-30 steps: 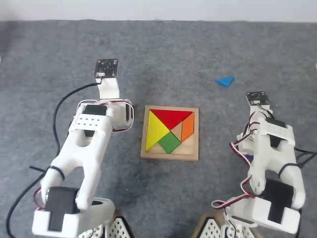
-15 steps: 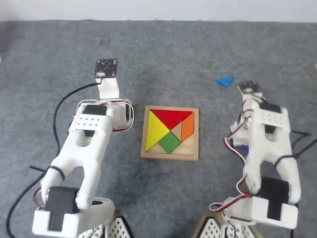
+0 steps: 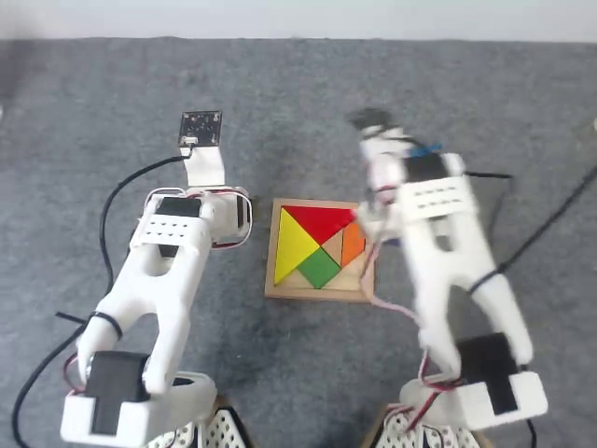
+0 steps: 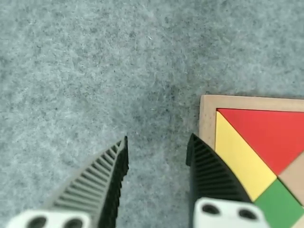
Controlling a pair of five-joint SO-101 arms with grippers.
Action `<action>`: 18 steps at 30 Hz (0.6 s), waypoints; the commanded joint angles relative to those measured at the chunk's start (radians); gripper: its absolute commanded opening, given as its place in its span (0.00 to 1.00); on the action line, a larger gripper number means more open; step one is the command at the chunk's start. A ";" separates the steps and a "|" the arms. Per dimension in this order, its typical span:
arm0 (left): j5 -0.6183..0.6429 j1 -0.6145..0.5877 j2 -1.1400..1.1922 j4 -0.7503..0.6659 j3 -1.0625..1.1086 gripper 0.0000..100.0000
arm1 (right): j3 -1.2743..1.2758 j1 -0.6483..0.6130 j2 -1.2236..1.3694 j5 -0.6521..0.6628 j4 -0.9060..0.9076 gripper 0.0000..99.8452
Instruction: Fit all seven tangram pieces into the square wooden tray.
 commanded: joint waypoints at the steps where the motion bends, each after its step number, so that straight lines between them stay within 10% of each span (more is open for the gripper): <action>1: 0.000 0.002 -0.041 -0.021 -0.005 0.20 | -0.046 -0.122 -0.005 0.091 0.005 0.02; 18: -0.002 0.003 -0.041 -0.021 -0.007 0.20 | -0.017 -0.185 0.097 0.663 -0.048 0.02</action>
